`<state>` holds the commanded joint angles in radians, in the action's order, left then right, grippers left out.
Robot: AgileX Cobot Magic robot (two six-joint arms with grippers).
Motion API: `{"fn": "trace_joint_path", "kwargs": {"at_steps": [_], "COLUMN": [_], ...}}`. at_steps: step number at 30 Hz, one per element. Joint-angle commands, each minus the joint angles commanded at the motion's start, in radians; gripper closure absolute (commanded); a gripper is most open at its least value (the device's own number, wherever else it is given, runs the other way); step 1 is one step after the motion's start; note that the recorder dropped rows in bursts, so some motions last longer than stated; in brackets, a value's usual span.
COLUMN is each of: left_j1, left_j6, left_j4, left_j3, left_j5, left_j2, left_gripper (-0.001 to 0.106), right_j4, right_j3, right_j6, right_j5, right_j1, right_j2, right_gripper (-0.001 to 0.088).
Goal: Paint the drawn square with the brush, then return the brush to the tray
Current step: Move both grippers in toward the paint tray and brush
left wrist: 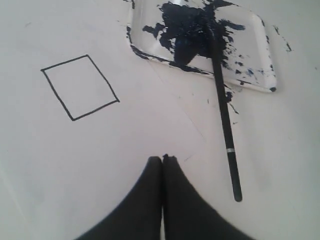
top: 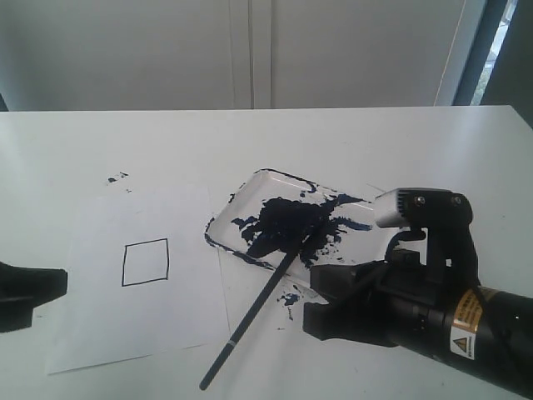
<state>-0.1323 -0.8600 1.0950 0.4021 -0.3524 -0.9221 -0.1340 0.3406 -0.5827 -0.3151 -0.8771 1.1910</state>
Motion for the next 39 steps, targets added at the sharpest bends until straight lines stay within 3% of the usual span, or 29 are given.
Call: {"fn": "trace_joint_path", "kwargs": {"at_steps": [9, 13, 18, 24, 30, 33, 36, 39], "left_j1": [-0.002, -0.040, -0.042, -0.012, 0.124, 0.167, 0.132, 0.046], "left_j6": [0.003, 0.011, 0.035, 0.024, 0.072, -0.045, -0.002, 0.034], "left_j4": [0.000, -0.003, 0.063, 0.047, -0.018, -0.102, -0.216, -0.363], "left_j3": [0.058, 0.083, 0.113, 0.201, 0.288, 0.334, 0.343, 0.343], "left_j5": [-0.010, -0.004, 0.008, -0.092, -0.191, -0.281, -0.268, -0.244], "left_j2": [-0.240, -0.317, -0.334, -0.332, -0.328, -0.323, -0.323, -0.331], "left_gripper": [0.105, 0.105, 0.105, 0.105, 0.105, 0.105, 0.105, 0.105], "right_j4": [0.000, 0.000, 0.000, -0.001, -0.001, -0.001, -0.001, -0.001], "right_j3": [0.000, 0.000, 0.000, 0.000, 0.000, 0.000, 0.000, 0.000], "right_j6": [0.004, 0.004, 0.004, 0.004, 0.042, 0.044, 0.044, 0.044], "right_j5": [-0.008, -0.015, -0.007, 0.020, 0.022, 0.022, 0.022, 0.024], "right_j1": [0.000, 0.000, 0.000, 0.000, 0.000, 0.000, 0.000, 0.000], "right_j2": [0.000, 0.000, 0.000, 0.000, 0.000, 0.000, 0.000, 0.000], "right_gripper": [0.0868, 0.0868, 0.0868, 0.0868, 0.0868, 0.0868, 0.0868, 0.0868]}}
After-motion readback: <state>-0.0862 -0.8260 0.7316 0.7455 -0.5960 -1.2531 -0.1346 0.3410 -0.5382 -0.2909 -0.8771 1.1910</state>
